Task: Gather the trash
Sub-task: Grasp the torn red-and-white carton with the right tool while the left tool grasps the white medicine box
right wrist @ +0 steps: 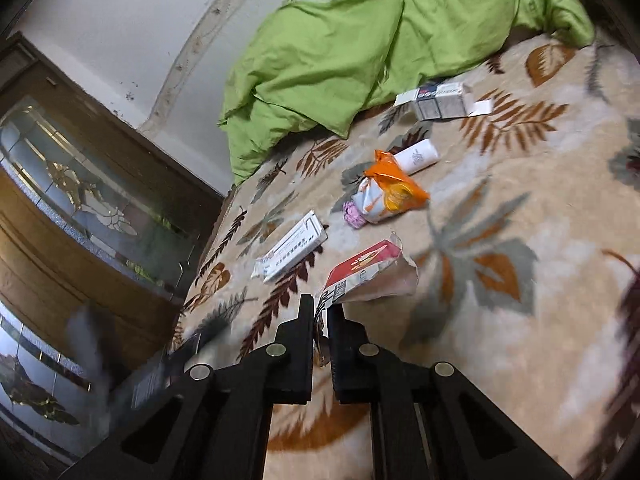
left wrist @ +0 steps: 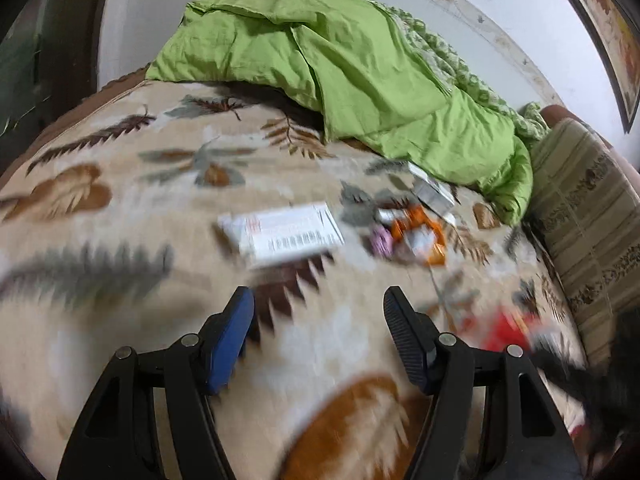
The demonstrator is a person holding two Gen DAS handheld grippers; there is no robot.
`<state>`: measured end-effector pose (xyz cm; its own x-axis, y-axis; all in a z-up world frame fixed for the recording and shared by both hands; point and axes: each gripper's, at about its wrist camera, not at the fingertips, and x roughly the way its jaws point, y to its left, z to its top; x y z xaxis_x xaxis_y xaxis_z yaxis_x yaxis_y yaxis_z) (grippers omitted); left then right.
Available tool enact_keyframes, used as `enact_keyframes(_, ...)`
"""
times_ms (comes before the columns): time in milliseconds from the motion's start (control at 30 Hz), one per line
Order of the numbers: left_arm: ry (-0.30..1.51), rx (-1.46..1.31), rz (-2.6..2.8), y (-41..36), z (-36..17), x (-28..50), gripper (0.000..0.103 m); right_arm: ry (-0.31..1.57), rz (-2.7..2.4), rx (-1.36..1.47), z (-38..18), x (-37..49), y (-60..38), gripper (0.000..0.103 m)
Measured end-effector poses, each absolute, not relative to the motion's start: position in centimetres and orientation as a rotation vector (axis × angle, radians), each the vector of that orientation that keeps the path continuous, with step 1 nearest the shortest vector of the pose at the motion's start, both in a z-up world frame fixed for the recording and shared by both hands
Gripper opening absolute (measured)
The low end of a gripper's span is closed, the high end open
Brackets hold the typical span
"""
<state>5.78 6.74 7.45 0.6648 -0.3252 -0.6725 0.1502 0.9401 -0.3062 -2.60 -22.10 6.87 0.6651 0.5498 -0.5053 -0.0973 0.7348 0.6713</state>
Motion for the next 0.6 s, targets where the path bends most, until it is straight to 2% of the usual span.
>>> enact_keyframes(167,0.830,-0.246,-0.241,8.1,6.6,13.3,0.070,0.737,0.395,0.610,7.1,-4.7,-21.8,0.007)
enact_keyframes(333,0.945,-0.305,-0.249,9.3,3.7,18.7,0.070,0.754,0.408,0.601,6.6,-3.9,-21.5,0.007)
enact_keyframes(600,1.049,-0.281,-0.456,7.5,1.6,15.2,0.070,0.742,0.386,0.635,6.4,-3.7,-22.7,0.007)
